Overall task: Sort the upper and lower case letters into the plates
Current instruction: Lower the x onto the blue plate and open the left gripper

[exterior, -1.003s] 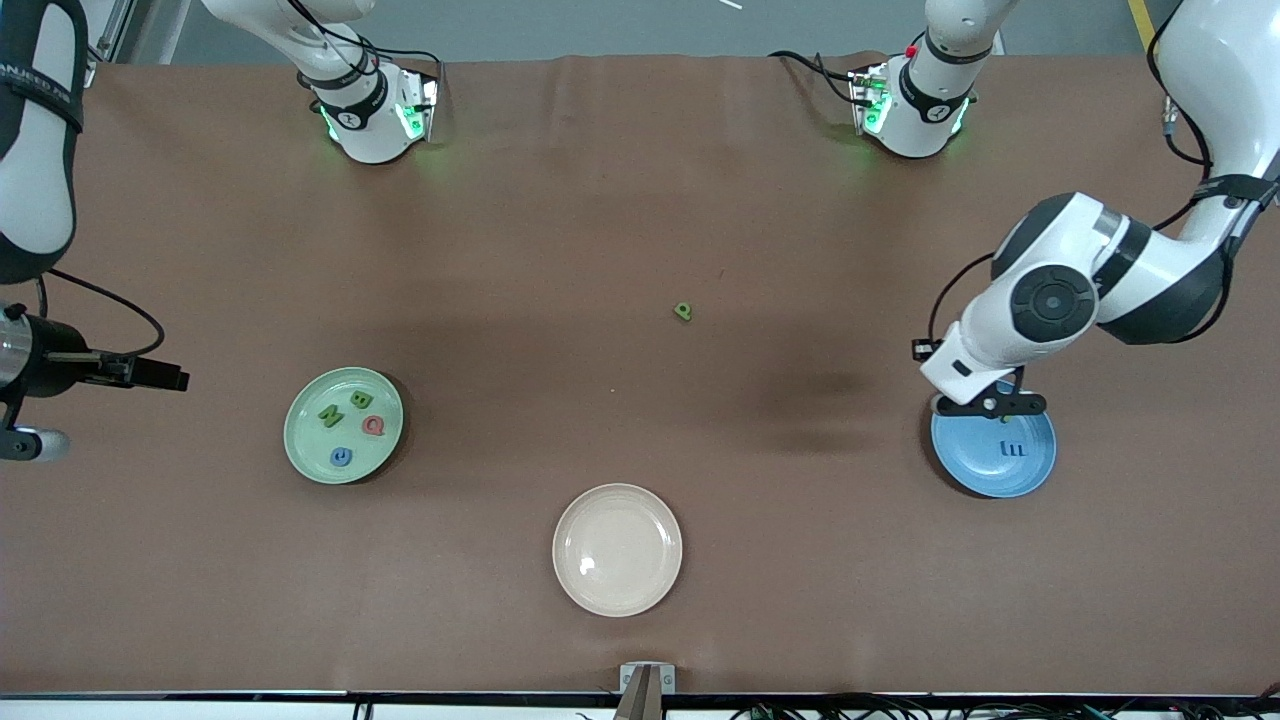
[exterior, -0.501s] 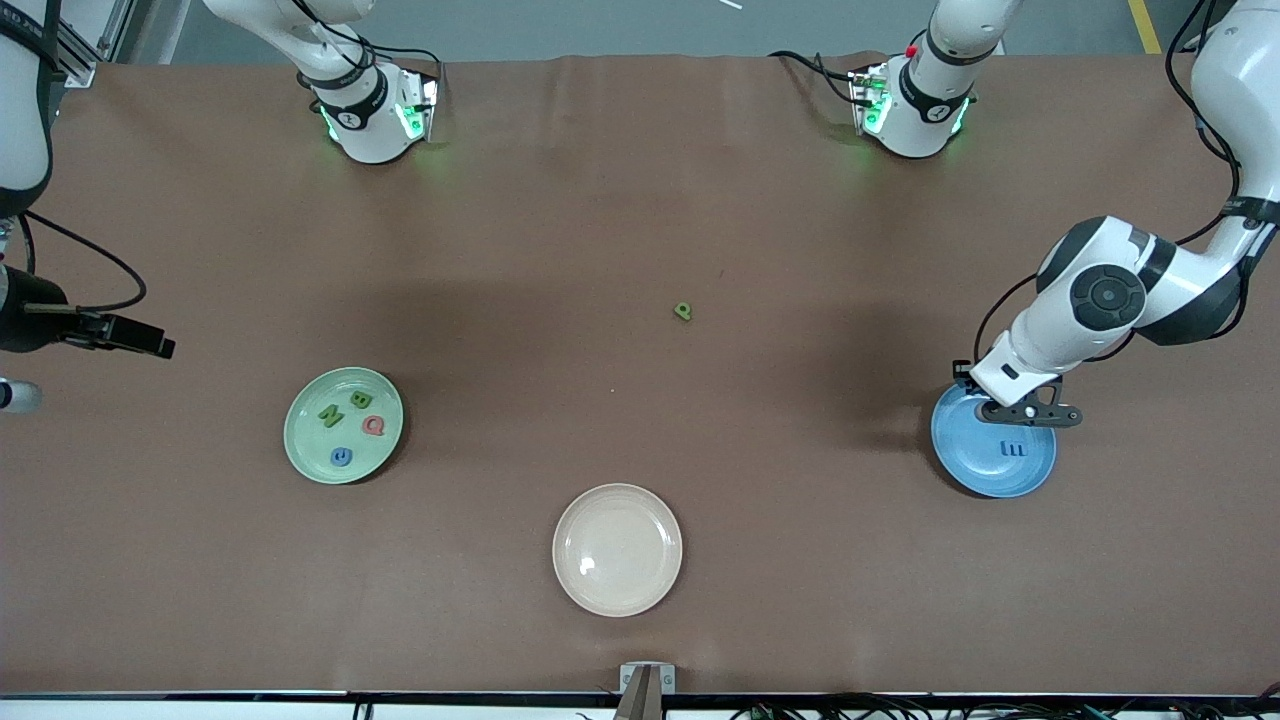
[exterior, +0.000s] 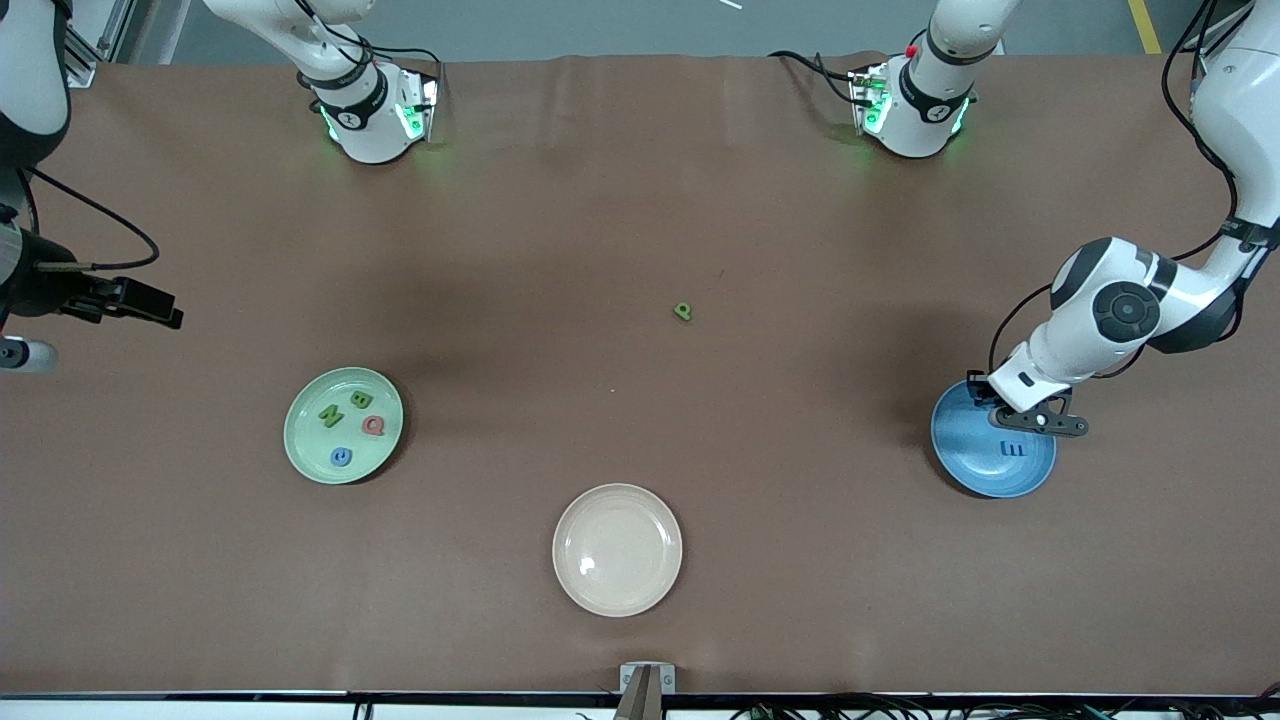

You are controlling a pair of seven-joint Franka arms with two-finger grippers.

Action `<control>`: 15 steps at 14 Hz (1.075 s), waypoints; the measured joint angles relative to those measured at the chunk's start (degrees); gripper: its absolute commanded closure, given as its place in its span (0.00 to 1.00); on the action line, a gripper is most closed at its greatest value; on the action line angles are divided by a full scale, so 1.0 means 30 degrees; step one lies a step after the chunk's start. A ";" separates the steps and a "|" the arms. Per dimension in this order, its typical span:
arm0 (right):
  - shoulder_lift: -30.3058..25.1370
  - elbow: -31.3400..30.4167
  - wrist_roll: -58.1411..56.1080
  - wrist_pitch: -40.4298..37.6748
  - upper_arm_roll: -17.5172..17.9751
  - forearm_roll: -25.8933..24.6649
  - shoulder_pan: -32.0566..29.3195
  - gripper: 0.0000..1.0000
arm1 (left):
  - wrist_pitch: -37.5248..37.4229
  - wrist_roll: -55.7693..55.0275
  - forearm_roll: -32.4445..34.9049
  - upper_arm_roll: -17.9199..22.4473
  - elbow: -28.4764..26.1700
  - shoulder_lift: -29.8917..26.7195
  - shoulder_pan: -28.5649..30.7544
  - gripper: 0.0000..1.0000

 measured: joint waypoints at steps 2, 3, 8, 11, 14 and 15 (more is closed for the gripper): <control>-0.0820 -0.0482 0.0000 -0.0036 0.0032 -0.0001 0.0000 0.00 | 0.0017 -0.0064 0.0000 0.0375 0.0126 0.0005 -0.0662 0.98; -0.1238 -0.0758 0.0000 -0.0070 0.0052 -0.0001 0.0000 0.00 | 0.0029 -0.0104 0.0000 0.0540 0.0165 0.0014 -0.0898 0.96; -0.2534 -0.1666 0.0000 -0.0203 0.0184 -0.0001 0.0000 0.00 | 0.0097 -0.0177 0.0000 0.0747 0.0277 0.0165 -0.1085 0.00; -0.2914 -0.1724 0.0000 -0.0737 0.0209 -0.0001 0.0001 0.00 | 0.0060 -0.0177 -0.0061 0.0363 0.0582 0.0016 -0.0997 0.00; -0.3133 -0.1764 0.0000 -0.0867 0.0229 0.0003 0.0001 0.00 | -0.1994 -0.0521 -0.2817 -0.1734 0.1208 -0.0912 -0.0843 0.00; -0.3143 -0.1782 0.0000 -0.0867 0.0251 0.0004 0.0001 0.00 | -0.3384 -0.1134 -0.3857 -0.2798 0.1633 -0.1404 -0.0838 0.00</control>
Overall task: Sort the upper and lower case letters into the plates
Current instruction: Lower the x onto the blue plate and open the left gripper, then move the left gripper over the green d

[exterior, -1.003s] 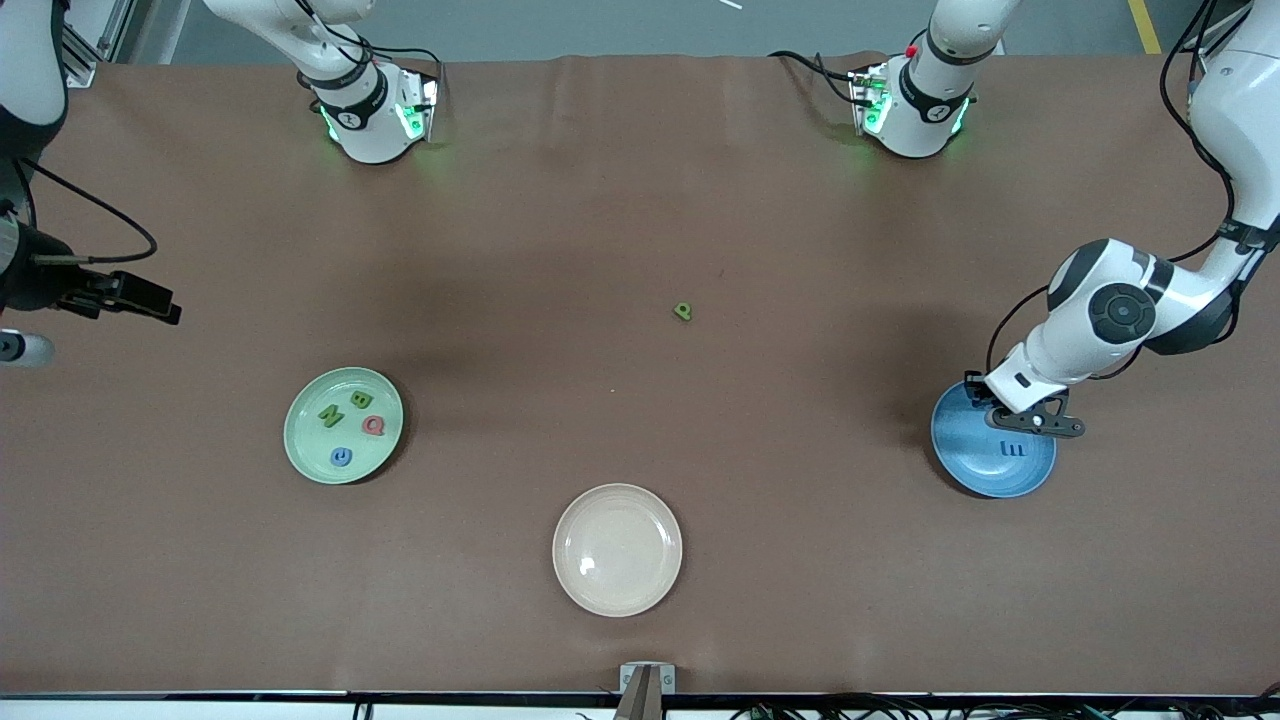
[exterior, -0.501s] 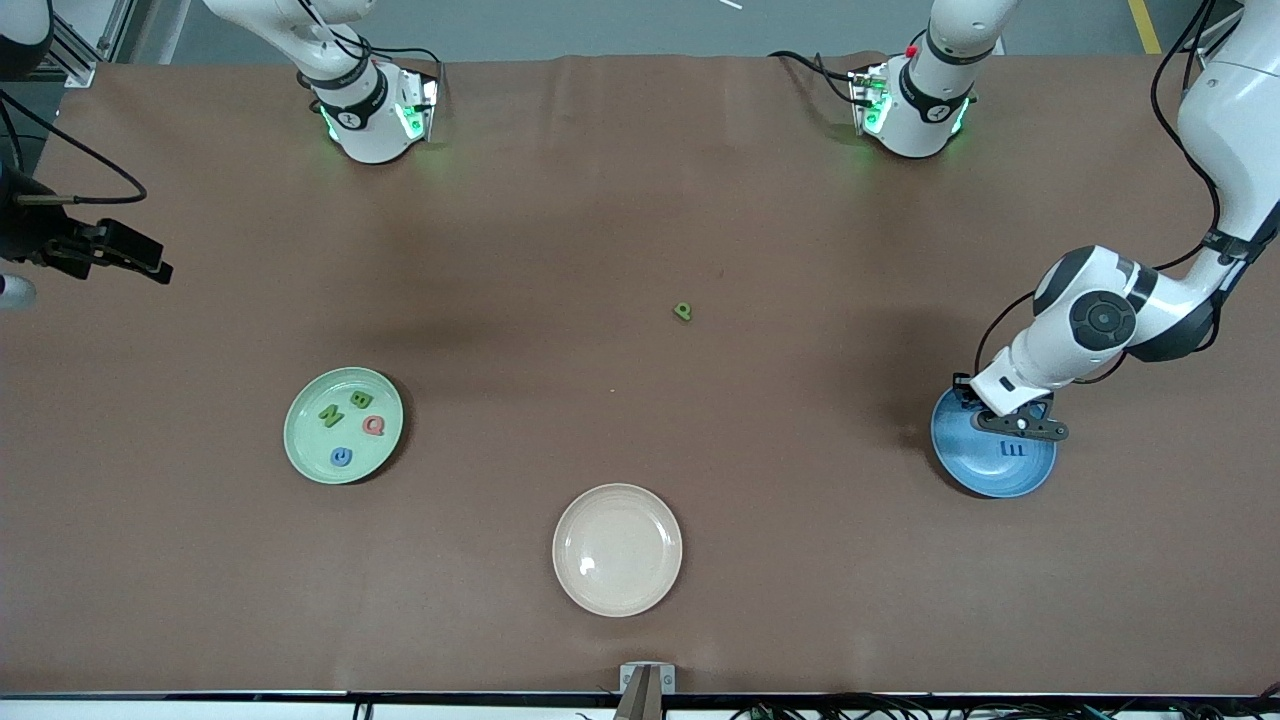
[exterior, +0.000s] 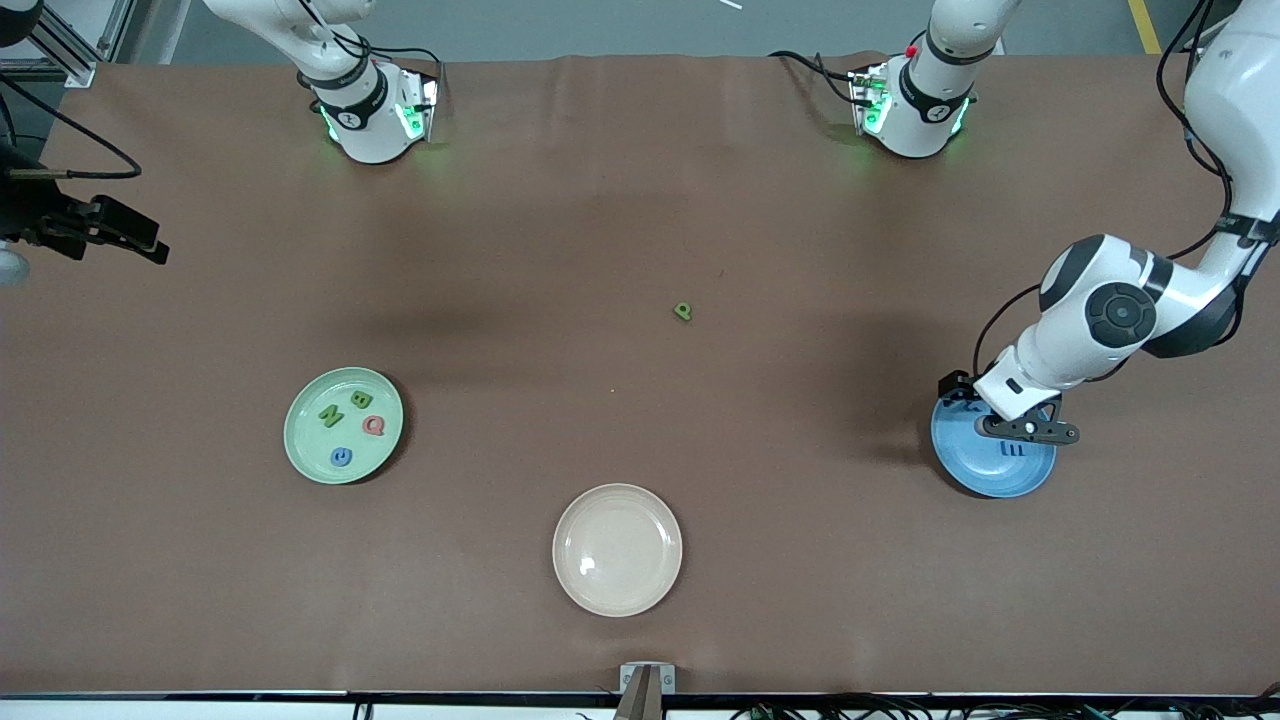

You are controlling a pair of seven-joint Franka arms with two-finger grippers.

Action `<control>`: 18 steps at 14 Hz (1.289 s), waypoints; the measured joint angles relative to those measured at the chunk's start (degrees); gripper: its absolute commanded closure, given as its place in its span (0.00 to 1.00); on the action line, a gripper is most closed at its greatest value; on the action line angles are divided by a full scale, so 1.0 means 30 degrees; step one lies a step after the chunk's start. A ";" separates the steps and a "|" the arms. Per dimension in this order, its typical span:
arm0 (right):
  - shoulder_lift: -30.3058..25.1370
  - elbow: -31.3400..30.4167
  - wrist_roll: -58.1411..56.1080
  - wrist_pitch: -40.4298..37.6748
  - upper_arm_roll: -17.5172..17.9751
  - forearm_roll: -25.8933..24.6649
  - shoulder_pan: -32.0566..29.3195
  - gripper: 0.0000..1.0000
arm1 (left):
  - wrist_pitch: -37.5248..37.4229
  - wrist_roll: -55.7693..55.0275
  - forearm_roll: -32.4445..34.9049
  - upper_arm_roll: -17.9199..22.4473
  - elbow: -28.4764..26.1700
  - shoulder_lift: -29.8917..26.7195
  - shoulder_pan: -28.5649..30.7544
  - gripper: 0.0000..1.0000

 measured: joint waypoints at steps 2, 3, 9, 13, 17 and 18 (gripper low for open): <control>-0.0008 -0.0038 -0.0003 0.0014 0.0026 0.0000 0.0001 0.00 | -0.3188 -0.2504 -0.1502 -0.2577 0.0969 -0.0853 -0.0038 0.00; -0.0009 -0.0046 -0.0032 0.0040 0.0037 0.0000 0.0002 0.00 | -0.4401 -0.4301 -0.1960 -0.3862 0.1285 -0.1121 -0.0111 0.00; -0.0009 -0.0058 -0.0592 0.0193 0.0020 -0.0010 0.0002 0.00 | -0.5507 -1.6712 -0.3847 -0.5971 0.1270 -0.1105 -0.4955 0.00; -0.0010 -0.0085 -0.0632 0.0249 0.0026 -0.0018 0.0001 0.00 | -0.3120 -2.2809 -0.3843 -0.3029 0.1232 -0.0490 -1.0635 0.00; -0.0009 -0.0100 -0.0650 0.0279 0.0028 -0.0216 0.0002 0.00 | -0.0083 -2.5109 -0.3806 0.1306 0.1199 0.0010 -1.5201 0.00; -0.0009 -0.0100 -0.0654 0.0292 0.0029 -0.0272 0.0002 0.00 | 0.0428 -2.5450 -0.3737 0.2004 0.1199 0.0085 -1.5829 0.00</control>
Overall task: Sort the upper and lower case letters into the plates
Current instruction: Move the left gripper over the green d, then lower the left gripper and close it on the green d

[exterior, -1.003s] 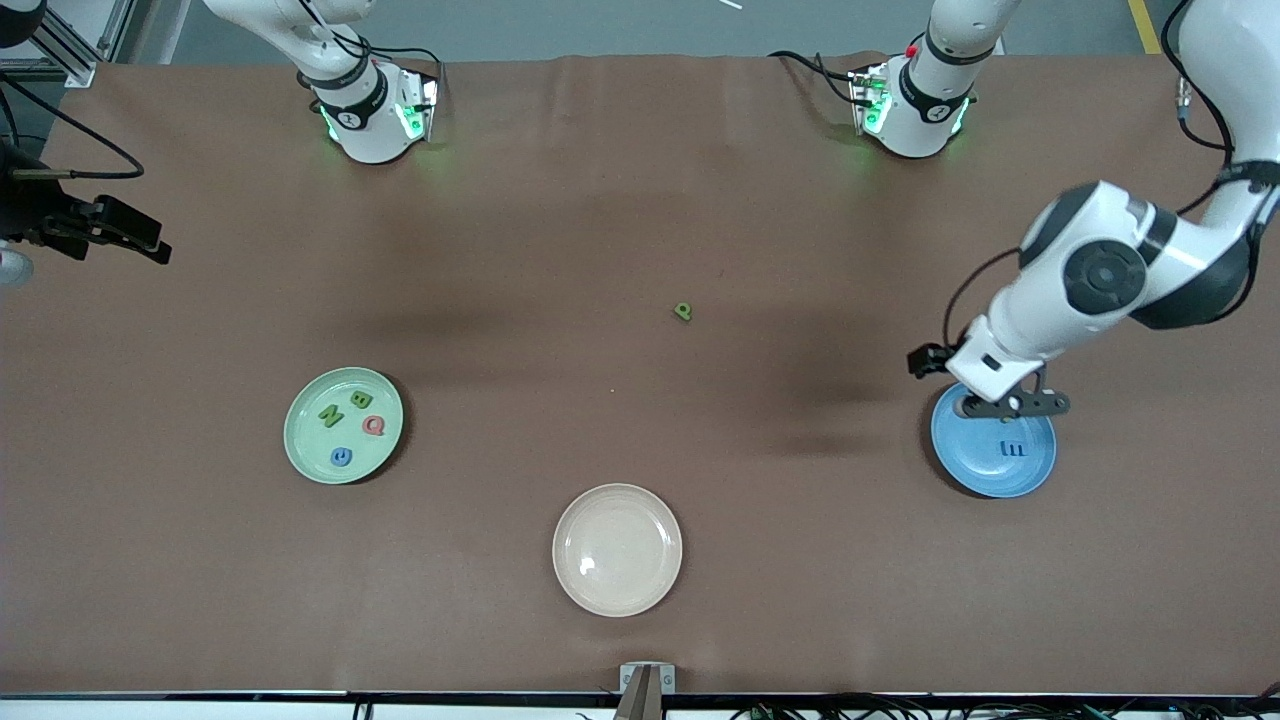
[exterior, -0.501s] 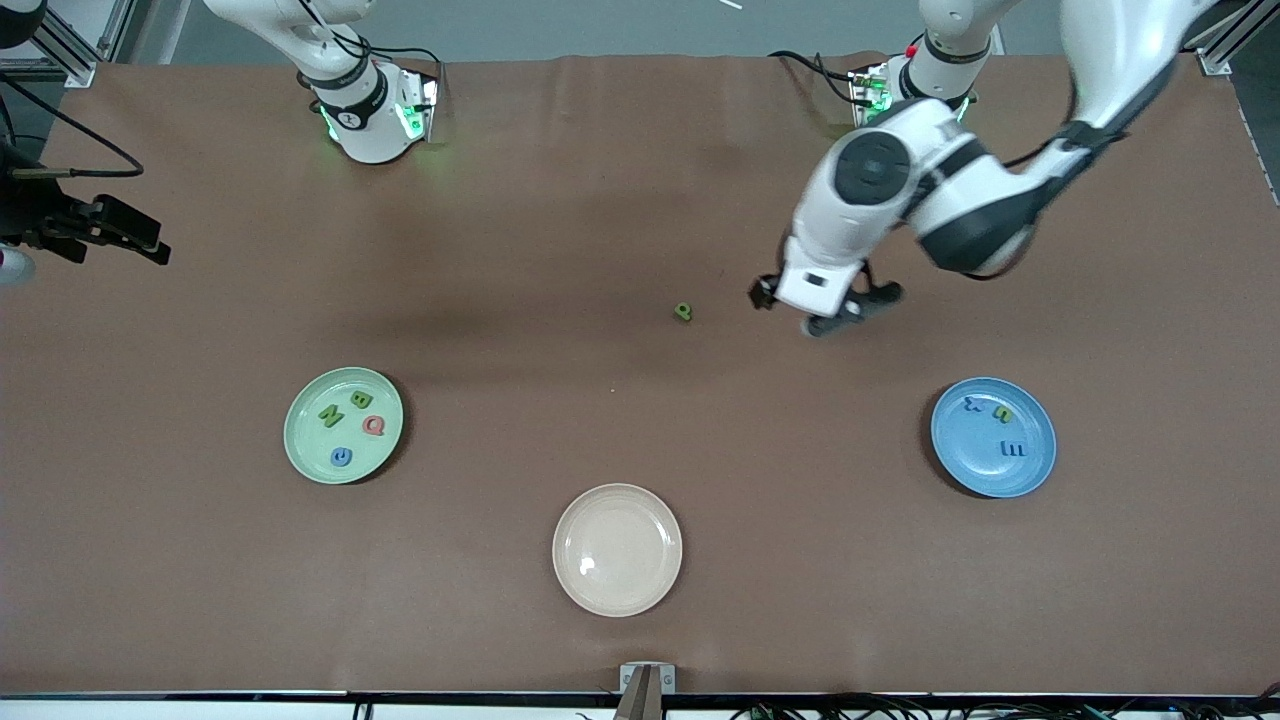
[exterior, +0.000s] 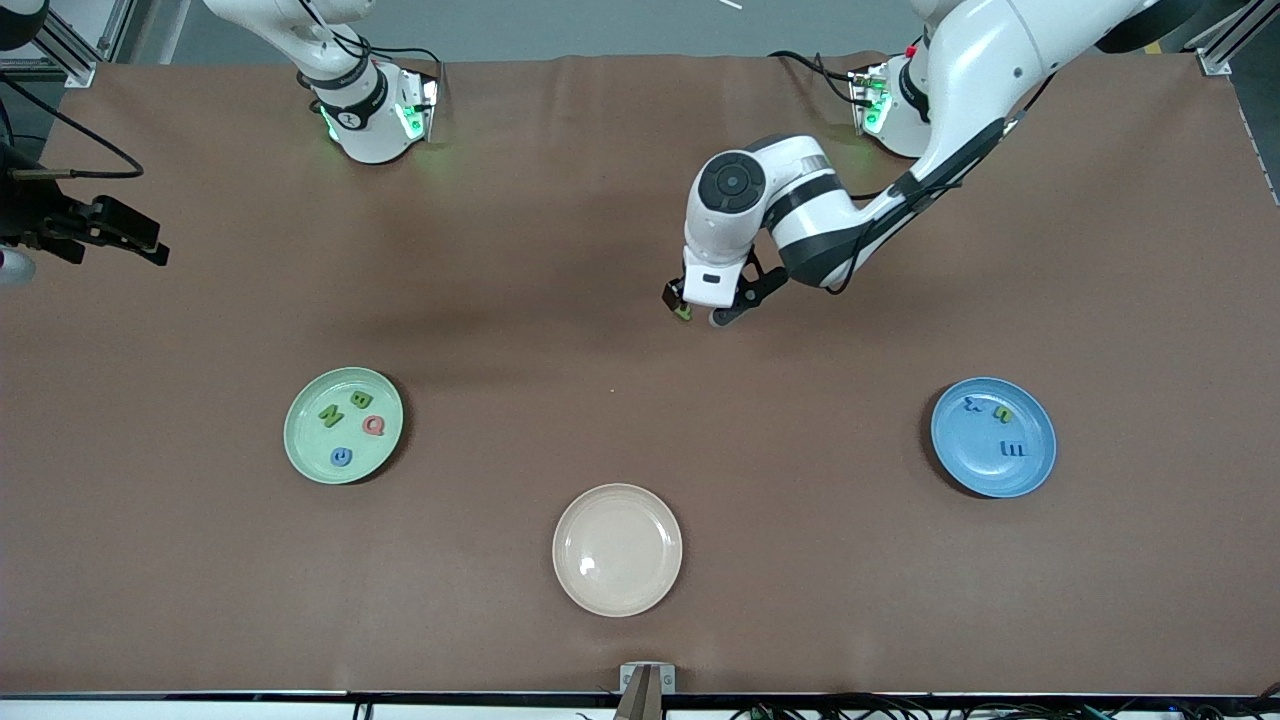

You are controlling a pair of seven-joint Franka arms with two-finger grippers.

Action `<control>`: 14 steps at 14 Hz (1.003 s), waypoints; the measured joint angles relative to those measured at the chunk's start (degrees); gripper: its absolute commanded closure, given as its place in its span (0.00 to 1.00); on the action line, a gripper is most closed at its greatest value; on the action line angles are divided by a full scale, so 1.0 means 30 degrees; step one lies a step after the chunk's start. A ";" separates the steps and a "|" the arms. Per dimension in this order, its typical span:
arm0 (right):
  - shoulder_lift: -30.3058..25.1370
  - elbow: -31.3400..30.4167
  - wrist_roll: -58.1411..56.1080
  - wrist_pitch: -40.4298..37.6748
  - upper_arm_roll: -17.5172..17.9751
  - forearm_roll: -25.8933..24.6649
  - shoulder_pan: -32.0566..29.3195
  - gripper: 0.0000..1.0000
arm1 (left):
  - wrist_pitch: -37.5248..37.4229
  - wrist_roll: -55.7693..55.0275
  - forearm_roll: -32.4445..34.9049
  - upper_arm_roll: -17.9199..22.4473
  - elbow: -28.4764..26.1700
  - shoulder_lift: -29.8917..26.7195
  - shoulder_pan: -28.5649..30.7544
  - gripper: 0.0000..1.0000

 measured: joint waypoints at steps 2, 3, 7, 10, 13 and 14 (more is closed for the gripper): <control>0.0000 0.0000 -0.0005 0.0037 0.0006 -0.0040 0.0001 0.00 | 0.0987 -0.0816 0.0245 0.1355 -0.0002 0.0081 -0.1257 0.01; 0.0000 0.0000 -0.0010 0.0058 0.0010 -0.0046 0.0001 0.00 | 0.1374 -0.1210 0.0395 0.1930 -0.0005 0.0158 -0.1884 0.01; 0.0000 0.0000 -0.0039 0.0383 0.0023 -0.0047 0.0002 0.00 | 0.2508 -0.2915 0.1571 0.3933 -0.0005 0.0695 -0.4147 0.05; 0.0000 0.0000 -0.0043 0.0535 0.0026 -0.0047 0.0002 0.00 | 0.2875 -0.3073 0.1841 0.4281 0.0000 0.1045 -0.4421 0.10; 0.0000 0.0000 -0.0046 0.0551 0.0033 0.0136 0.0002 0.00 | 0.2922 -0.3077 0.1973 0.4356 0.0002 0.1199 -0.4432 0.27; 0.0000 0.0000 -0.0046 0.0551 0.0037 0.0230 0.0002 0.00 | 0.2924 -0.3134 0.2147 0.4408 0.0002 0.1270 -0.4492 0.32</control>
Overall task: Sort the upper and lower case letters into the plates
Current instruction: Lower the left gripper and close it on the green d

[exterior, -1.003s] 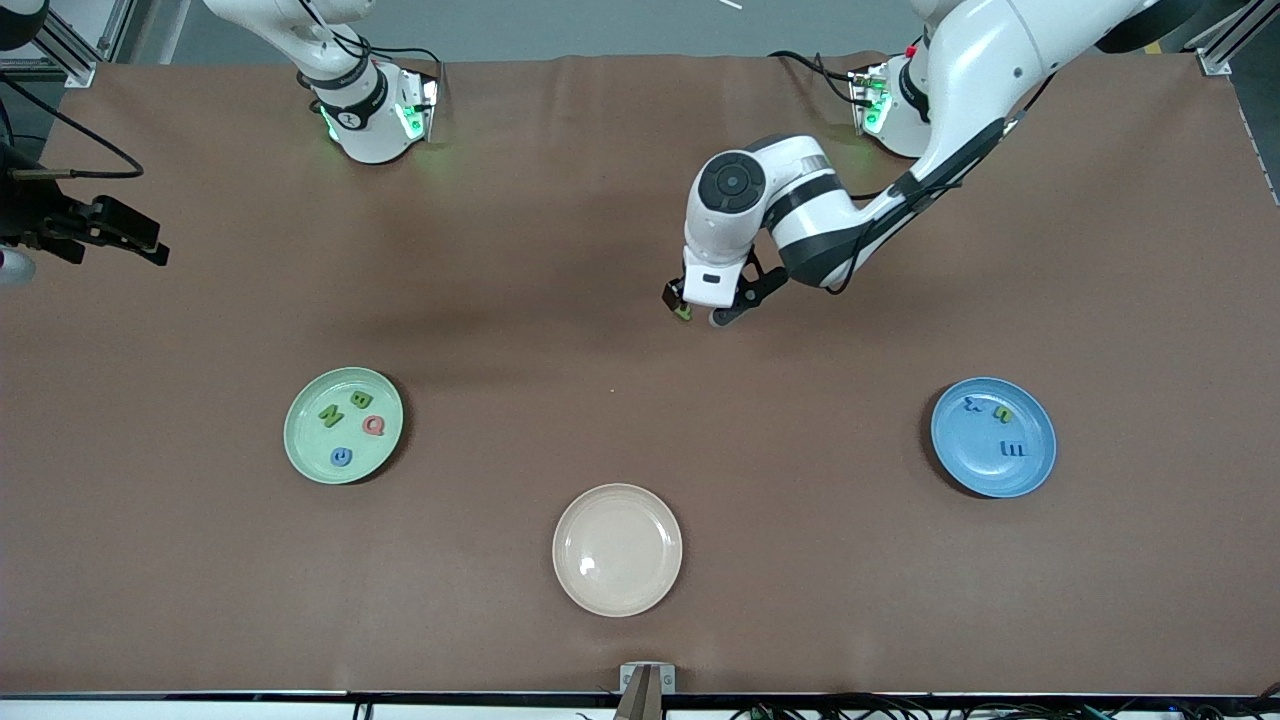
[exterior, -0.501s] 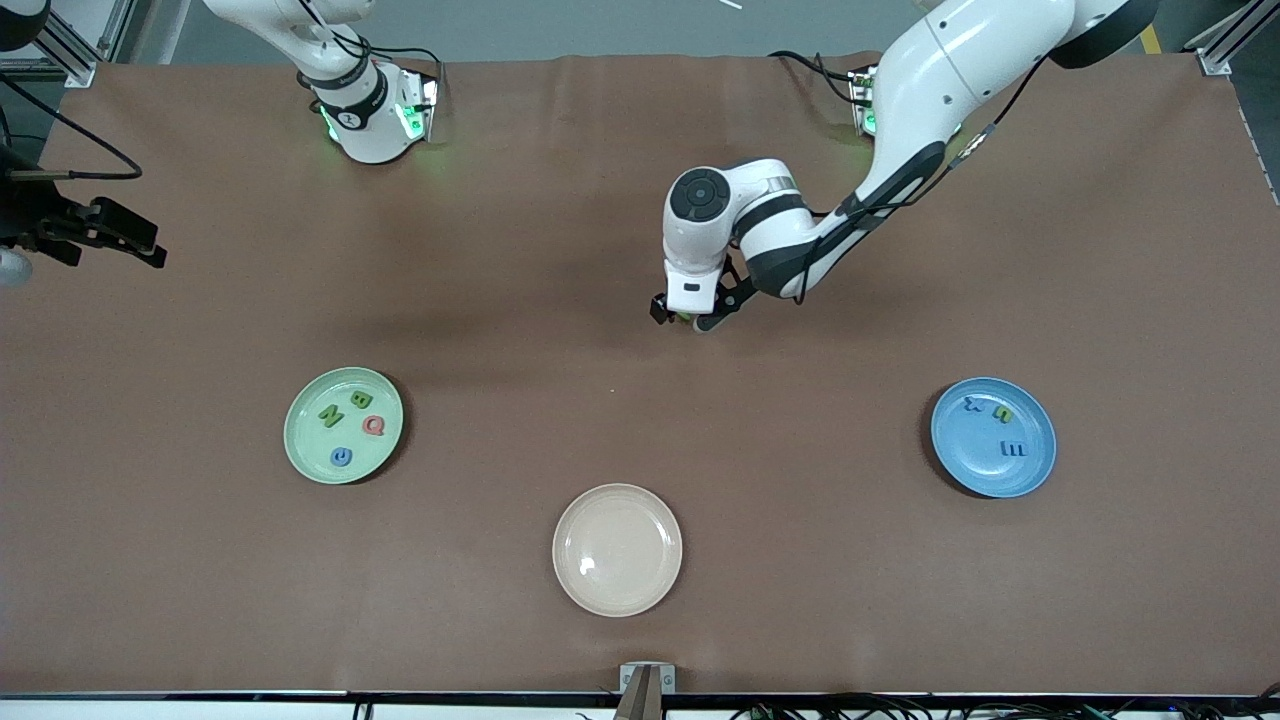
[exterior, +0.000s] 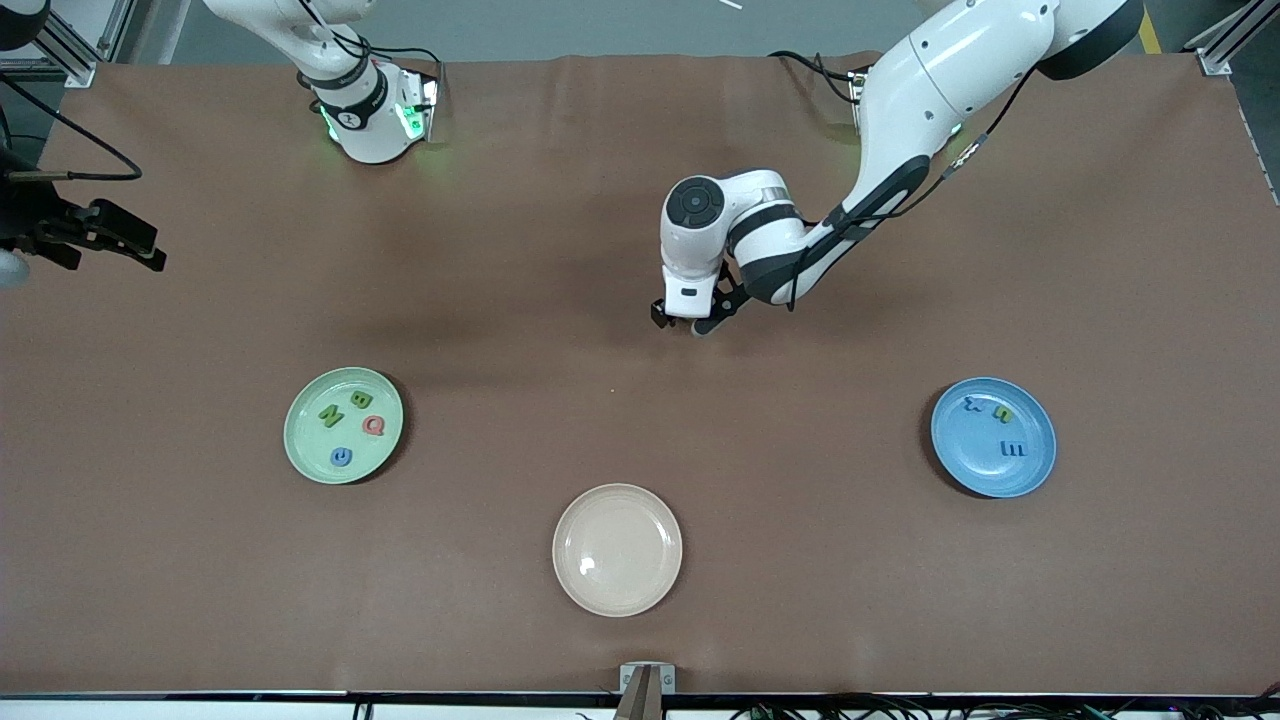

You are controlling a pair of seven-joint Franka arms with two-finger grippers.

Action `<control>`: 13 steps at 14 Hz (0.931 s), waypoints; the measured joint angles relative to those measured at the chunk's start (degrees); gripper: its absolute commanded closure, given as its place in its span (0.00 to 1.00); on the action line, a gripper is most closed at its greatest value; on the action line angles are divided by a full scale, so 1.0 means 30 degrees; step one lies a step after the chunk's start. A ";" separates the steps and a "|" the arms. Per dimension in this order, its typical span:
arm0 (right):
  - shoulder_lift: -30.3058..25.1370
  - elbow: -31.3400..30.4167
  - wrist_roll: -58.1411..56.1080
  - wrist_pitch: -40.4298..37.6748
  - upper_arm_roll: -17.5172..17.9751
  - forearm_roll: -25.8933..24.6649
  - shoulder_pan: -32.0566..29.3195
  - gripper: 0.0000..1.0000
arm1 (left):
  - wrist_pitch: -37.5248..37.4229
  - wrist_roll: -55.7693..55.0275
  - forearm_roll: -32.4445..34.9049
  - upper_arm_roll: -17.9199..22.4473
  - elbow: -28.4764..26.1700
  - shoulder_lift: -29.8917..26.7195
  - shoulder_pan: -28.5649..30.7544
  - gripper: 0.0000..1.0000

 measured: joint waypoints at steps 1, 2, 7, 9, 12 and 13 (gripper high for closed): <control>0.0000 0.0000 0.0000 0.0000 0.0003 0.0035 0.0000 0.00 | 0.0011 -0.0263 0.0220 0.0129 0.0011 0.0065 -0.0118 0.35; 0.0000 -0.0002 0.0000 -0.0001 0.0005 0.0047 0.0000 0.00 | 0.0055 -0.0455 0.0342 0.0312 0.0042 0.0117 -0.0294 0.35; 0.0000 -0.0038 0.0000 -0.0020 0.0017 0.0107 0.0000 0.00 | 0.0258 -0.1008 0.0388 0.0626 0.0278 0.0211 -0.0715 0.35; 0.0000 -0.0045 0.0000 -0.0029 0.0017 0.0236 0.0000 0.00 | 0.0259 -0.1069 0.0388 0.0627 0.0334 0.0212 -0.0745 0.35; 0.0000 -0.0052 0.0000 -0.0042 0.0017 0.0323 0.0000 0.00 | 0.0259 -0.1139 0.0388 0.0644 0.0335 0.0246 -0.0983 0.36; 0.0000 -0.0058 0.0000 -0.0056 0.0016 0.0335 0.0000 0.00 | 0.0259 -0.1149 0.0388 0.0661 0.0335 0.0269 -0.1038 0.37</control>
